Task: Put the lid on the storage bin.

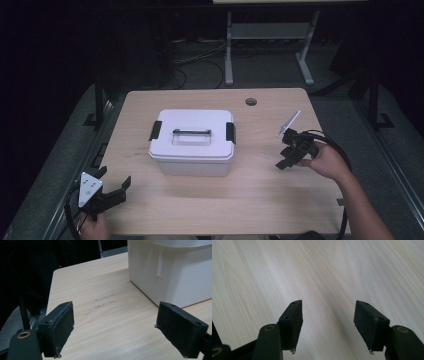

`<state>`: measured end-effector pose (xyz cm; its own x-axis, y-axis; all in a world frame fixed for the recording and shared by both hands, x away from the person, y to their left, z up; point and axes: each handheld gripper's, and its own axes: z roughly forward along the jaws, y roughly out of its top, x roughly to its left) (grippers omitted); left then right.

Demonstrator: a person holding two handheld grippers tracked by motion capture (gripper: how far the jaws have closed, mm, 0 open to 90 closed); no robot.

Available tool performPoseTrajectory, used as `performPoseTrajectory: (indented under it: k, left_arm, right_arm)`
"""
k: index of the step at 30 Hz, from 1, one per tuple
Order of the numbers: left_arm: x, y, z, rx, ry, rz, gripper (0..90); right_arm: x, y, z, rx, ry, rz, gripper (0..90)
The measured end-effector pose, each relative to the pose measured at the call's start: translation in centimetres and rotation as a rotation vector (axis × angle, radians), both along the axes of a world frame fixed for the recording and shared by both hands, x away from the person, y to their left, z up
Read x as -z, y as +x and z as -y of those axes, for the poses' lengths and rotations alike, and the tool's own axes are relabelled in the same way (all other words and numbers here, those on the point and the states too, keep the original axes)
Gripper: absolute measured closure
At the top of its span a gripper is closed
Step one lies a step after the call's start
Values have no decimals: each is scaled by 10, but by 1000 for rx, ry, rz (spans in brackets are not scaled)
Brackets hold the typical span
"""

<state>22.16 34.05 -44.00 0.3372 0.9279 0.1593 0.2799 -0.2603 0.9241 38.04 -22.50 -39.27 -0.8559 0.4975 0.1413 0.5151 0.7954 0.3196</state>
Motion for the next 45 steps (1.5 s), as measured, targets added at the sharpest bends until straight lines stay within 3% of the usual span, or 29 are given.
performPoseTrajectory:
  k: [10, 45]
  left_arm:
    - [0, 0, 0, 0, 0, 1, 140]
    - [0, -1, 1, 0, 3, -3, 139]
  right_arm:
    - [9, -10, 10, 6, -7, -11, 389]
    - [33, -42, 47, 73, 67, -12, 389]
